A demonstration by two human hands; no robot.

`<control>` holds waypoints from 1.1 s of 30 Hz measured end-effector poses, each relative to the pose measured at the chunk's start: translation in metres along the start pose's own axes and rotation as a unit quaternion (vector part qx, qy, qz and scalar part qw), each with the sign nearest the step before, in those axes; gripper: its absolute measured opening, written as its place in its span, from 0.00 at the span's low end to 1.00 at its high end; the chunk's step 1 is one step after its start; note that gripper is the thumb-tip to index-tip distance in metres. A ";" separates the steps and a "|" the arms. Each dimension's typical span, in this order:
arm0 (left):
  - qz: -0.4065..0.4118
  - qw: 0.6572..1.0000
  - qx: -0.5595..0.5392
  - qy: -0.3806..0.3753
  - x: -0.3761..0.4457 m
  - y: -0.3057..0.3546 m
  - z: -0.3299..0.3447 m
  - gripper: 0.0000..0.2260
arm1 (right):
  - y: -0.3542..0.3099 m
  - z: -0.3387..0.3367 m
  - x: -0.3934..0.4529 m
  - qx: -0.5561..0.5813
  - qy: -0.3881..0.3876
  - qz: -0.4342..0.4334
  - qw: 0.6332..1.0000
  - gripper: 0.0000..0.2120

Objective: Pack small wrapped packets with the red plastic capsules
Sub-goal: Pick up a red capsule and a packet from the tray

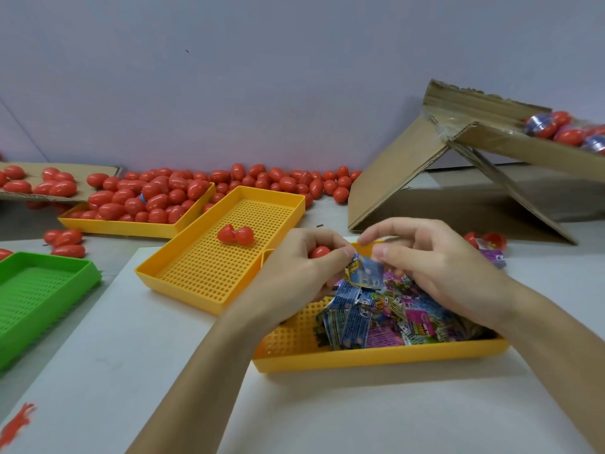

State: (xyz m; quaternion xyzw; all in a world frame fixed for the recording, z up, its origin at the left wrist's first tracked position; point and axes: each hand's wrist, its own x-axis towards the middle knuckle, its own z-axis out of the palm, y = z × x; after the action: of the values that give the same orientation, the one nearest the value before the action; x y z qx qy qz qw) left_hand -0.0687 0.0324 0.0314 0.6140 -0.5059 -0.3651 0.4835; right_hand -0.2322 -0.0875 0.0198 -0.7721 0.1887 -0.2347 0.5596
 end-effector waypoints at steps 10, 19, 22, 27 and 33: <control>0.024 0.994 0.092 -0.058 -0.001 0.001 0.004 0.10 | -0.012 0.002 -0.004 -0.070 -0.057 -0.001 0.996 0.14; -0.004 0.999 0.005 -0.043 0.002 -0.006 -0.001 0.08 | -0.008 0.005 -0.002 -0.064 0.054 0.008 0.996 0.09; -0.039 0.996 -0.068 -0.037 0.004 -0.008 -0.003 0.15 | -0.005 0.006 0.000 -0.064 0.133 0.009 0.989 0.06; -0.025 1.000 0.005 0.012 0.006 -0.010 0.001 0.05 | -0.002 0.006 0.002 -0.088 0.205 -0.004 0.975 0.05; 0.008 0.999 0.027 0.020 0.006 -0.007 0.003 0.10 | -0.003 0.007 0.002 -0.043 0.223 -0.028 0.973 0.05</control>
State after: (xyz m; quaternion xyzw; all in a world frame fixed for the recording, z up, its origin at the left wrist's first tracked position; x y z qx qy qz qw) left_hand -0.0682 0.0264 0.0240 0.6298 -0.5108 -0.3355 0.4795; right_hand -0.2266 -0.0822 0.0215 -0.7286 0.2969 -0.4086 0.4627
